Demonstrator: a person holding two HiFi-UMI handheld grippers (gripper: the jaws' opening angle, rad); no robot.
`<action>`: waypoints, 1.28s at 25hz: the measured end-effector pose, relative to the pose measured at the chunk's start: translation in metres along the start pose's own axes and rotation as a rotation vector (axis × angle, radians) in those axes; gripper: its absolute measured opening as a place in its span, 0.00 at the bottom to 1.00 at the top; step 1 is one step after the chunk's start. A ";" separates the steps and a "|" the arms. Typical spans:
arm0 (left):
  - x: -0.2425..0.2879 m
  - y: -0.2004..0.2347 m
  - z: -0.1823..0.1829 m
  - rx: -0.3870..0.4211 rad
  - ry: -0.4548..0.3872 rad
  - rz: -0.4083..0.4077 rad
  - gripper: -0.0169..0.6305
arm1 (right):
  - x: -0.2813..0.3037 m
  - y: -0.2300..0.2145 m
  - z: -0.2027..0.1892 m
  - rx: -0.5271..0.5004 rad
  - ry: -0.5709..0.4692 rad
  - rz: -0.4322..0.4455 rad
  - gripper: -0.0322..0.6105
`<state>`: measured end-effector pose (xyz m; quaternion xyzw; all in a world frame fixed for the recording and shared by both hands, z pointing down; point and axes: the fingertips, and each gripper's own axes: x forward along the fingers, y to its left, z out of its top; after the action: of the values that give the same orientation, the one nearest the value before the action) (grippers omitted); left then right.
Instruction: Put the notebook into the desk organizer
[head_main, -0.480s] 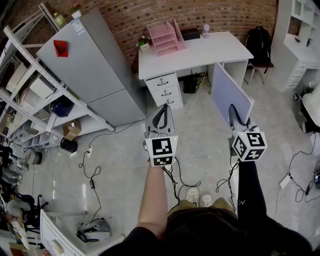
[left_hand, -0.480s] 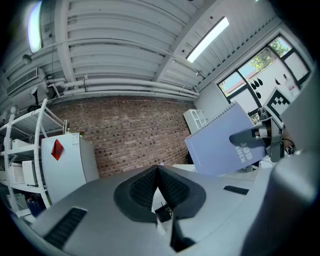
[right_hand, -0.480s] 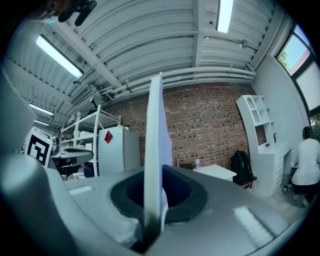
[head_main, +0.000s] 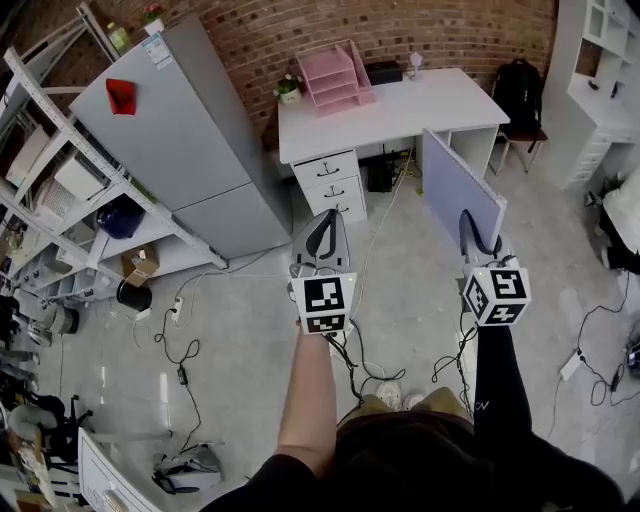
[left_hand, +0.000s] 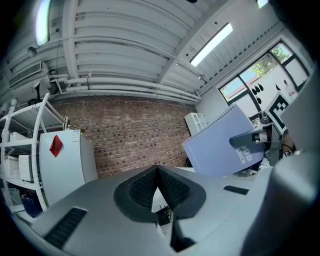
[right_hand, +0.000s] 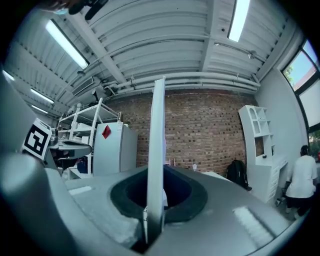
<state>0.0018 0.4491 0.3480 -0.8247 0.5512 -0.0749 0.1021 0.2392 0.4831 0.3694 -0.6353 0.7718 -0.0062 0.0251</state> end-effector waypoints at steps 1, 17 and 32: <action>0.000 0.003 -0.001 -0.001 -0.003 -0.002 0.04 | 0.001 0.002 0.000 -0.015 -0.007 -0.008 0.10; 0.049 0.035 -0.017 -0.019 -0.011 0.020 0.04 | 0.059 0.001 -0.007 -0.009 -0.050 -0.003 0.10; 0.202 0.059 -0.014 -0.001 -0.024 0.057 0.04 | 0.215 -0.068 -0.004 0.027 -0.069 0.056 0.10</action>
<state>0.0222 0.2395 0.3491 -0.8096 0.5731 -0.0617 0.1106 0.2650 0.2591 0.3700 -0.6130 0.7877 0.0058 0.0606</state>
